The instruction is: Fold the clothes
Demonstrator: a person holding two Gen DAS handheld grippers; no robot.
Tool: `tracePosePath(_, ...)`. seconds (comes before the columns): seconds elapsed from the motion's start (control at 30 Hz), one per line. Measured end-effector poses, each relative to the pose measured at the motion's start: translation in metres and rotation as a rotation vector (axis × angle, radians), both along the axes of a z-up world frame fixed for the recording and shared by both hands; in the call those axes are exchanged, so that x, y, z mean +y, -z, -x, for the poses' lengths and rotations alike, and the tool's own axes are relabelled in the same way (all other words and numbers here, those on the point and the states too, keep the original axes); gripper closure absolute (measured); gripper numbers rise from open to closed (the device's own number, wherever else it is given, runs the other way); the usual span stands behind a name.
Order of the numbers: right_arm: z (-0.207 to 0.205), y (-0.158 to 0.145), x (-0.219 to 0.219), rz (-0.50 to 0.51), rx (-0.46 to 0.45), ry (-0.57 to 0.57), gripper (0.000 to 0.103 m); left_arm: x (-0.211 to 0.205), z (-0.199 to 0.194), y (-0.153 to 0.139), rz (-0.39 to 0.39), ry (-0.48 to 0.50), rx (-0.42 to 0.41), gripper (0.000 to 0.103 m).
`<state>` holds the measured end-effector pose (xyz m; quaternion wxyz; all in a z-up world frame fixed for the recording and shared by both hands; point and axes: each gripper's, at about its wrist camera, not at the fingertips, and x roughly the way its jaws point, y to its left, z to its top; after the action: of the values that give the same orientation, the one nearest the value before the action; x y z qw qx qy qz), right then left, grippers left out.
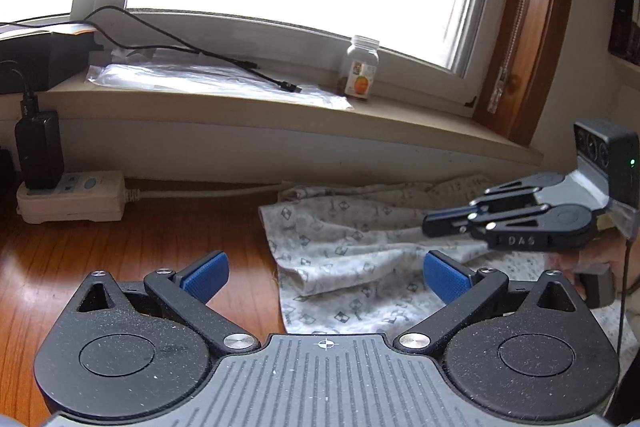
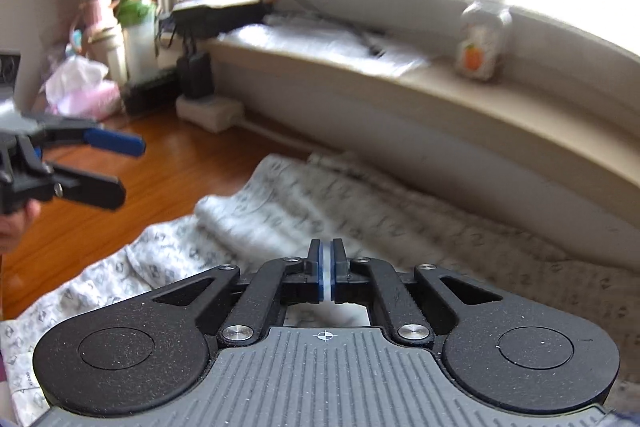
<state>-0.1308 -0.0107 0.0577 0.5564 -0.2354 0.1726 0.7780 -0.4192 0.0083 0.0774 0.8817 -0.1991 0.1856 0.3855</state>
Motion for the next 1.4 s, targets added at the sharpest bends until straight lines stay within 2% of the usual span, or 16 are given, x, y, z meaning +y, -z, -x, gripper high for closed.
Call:
tracePosePath(0.13, -0.047, -0.023, -0.014, -0.043, 0.041, 0.086, 0.101, 0.000, -0.015, -0.001, -0.004, 0.014, 0.000, 0.000)
tracePosePath(0.23, -0.065, -0.024, -0.017, -0.012, 0.050, 0.107, 0.093, 0.000, -0.022, 0.000, -0.015, 0.017, -0.003, 0.000)
tracePosePath(0.3, -0.057, -0.013, -0.016, 0.011, 0.011, 0.087, 0.079, 0.003, -0.025, 0.003, -0.003, 0.015, -0.007, 0.000)
tracePosePath(0.33, -0.047, -0.005, -0.015, 0.026, 0.002, 0.069, 0.067, 0.004, -0.027, 0.005, 0.009, 0.020, -0.007, 0.000)
tracePosePath(0.57, 0.024, 0.036, 0.012, 0.122, -0.055, -0.051, 0.064, 0.005, -0.030, 0.015, 0.025, 0.022, 0.030, 0.000)
tracePosePath(0.63, 0.034, 0.040, 0.017, 0.116, -0.056, -0.050, 0.066, 0.002, -0.027, 0.015, 0.019, 0.021, 0.033, 0.000)
tracePosePath(0.7, 0.035, 0.040, 0.019, 0.099, -0.049, -0.043, 0.084, -0.002, -0.024, 0.014, 0.006, 0.025, 0.044, 0.000)
tracePosePath(0.73, 0.029, 0.036, 0.018, 0.090, -0.031, -0.033, 0.100, -0.004, -0.023, 0.013, -0.001, 0.028, 0.051, 0.000)
tracePosePath(0.83, 0.004, 0.021, 0.013, 0.046, 0.028, 0.004, 0.100, -0.007, -0.023, 0.010, -0.021, 0.031, 0.066, 0.000)
tracePosePath(0.97, -0.041, -0.004, -0.004, -0.028, 0.057, 0.101, 0.100, -0.006, -0.029, 0.009, -0.020, 0.040, 0.061, 0.000)
tracePosePath(1.2, -0.163, -0.048, -0.065, -0.122, 0.122, 0.327, 0.100, -0.001, -0.051, 0.011, -0.015, 0.065, 0.046, 0.000)
tracePosePath(1.3, -0.170, -0.045, -0.078, -0.127, 0.046, 0.306, 0.092, 0.003, -0.060, 0.016, 0.005, 0.065, 0.034, 0.000)
tracePosePath(1.33, -0.167, -0.042, -0.080, -0.127, 0.032, 0.297, 0.083, 0.004, -0.063, 0.018, 0.016, 0.066, 0.032, 0.000)
tracePosePath(1.37, -0.162, -0.038, -0.079, -0.123, 0.033, 0.284, 0.070, 0.005, -0.066, 0.021, 0.025, 0.068, 0.034, 0.000)
tracePosePath(1.4, -0.156, -0.034, -0.078, -0.119, 0.034, 0.271, 0.063, 0.005, -0.070, 0.022, 0.030, 0.070, 0.039, 0.000)
